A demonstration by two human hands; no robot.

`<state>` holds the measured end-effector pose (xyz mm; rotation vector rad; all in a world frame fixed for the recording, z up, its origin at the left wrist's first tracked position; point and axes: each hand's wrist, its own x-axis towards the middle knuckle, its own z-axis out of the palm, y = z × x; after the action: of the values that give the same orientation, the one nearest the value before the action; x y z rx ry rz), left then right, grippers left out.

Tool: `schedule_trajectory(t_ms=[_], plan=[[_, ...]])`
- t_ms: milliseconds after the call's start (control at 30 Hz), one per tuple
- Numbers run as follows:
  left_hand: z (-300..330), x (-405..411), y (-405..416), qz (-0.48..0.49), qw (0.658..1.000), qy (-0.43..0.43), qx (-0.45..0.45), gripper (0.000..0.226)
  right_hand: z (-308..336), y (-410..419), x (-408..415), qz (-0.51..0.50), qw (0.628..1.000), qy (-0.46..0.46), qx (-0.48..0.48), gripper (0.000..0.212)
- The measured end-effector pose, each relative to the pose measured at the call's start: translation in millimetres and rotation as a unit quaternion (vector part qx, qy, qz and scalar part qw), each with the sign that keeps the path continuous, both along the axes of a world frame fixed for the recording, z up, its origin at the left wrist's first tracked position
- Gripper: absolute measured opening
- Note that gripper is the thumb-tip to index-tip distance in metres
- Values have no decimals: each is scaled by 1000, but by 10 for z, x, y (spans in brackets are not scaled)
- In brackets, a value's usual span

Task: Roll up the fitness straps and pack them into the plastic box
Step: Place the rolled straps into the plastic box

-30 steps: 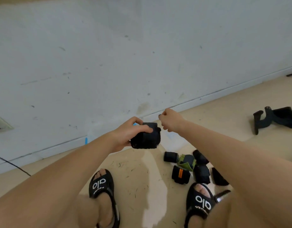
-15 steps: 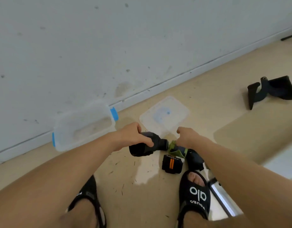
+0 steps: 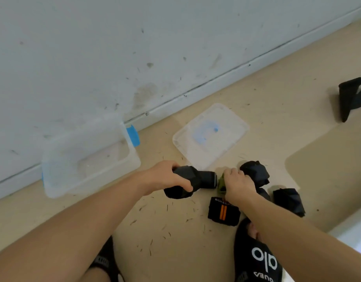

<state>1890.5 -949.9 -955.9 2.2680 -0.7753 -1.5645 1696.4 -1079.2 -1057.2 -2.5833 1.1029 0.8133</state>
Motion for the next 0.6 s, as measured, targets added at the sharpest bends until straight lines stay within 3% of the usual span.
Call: schedule_trajectory(t_ms=[267,433,600], plan=[[161,222,183,17,999,-7,-27,52,343,-120,218,28,999,16,-40,47],[682,480,511,55,992,-59,-95,56,1068,-75,627,97,983,20,-153,46],[1260,787,1203,90,980,-116,-134,53,1973,327,1250,103,984,-40,-143,52]])
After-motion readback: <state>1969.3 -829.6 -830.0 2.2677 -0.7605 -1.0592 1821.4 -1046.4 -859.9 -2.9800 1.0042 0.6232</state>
